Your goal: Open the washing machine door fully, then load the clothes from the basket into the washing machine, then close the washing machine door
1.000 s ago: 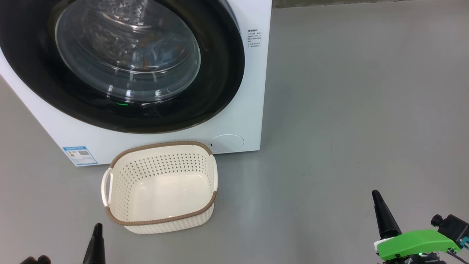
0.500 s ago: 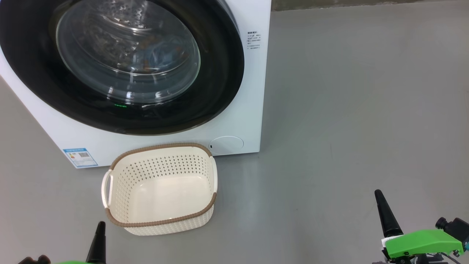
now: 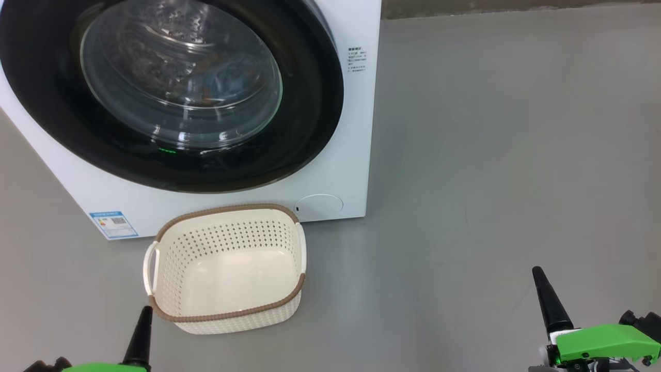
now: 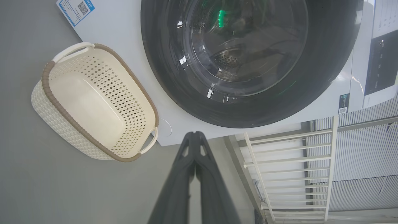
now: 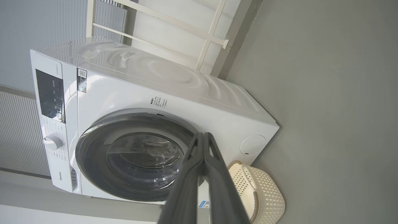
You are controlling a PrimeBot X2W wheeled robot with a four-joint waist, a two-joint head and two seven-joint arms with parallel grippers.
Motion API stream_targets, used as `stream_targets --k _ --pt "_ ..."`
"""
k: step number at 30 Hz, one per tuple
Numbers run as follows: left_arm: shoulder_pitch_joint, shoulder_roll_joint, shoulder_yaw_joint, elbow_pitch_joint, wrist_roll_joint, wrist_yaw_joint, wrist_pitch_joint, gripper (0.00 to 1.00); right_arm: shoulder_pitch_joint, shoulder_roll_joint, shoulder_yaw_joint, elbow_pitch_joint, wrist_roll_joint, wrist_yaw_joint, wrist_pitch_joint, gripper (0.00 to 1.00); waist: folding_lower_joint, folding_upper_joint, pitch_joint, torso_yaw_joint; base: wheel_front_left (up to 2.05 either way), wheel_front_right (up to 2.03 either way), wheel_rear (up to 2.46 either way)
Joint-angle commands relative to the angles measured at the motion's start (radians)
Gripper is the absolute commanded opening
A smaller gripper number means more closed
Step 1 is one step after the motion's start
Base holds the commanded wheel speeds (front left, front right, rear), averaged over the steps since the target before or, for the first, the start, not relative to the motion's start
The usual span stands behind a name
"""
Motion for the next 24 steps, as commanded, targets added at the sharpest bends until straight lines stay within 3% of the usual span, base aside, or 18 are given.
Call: stream_targets --k 1,24 --pt "-0.052 0.021 0.028 -0.016 -0.038 -0.007 0.011 0.00 -0.033 -0.002 0.013 -0.031 0.039 -0.004 0.010 0.00 0.0000 -0.0001 -0.001 0.000 0.00 0.00 0.00" --pt "-0.091 0.028 0.036 0.010 -0.300 -0.017 0.078 0.00 -0.037 0.000 -0.007 -0.039 0.295 -0.006 0.078 0.00 0.0000 -0.0001 -0.013 -0.002 0.00 0.00 0.00"
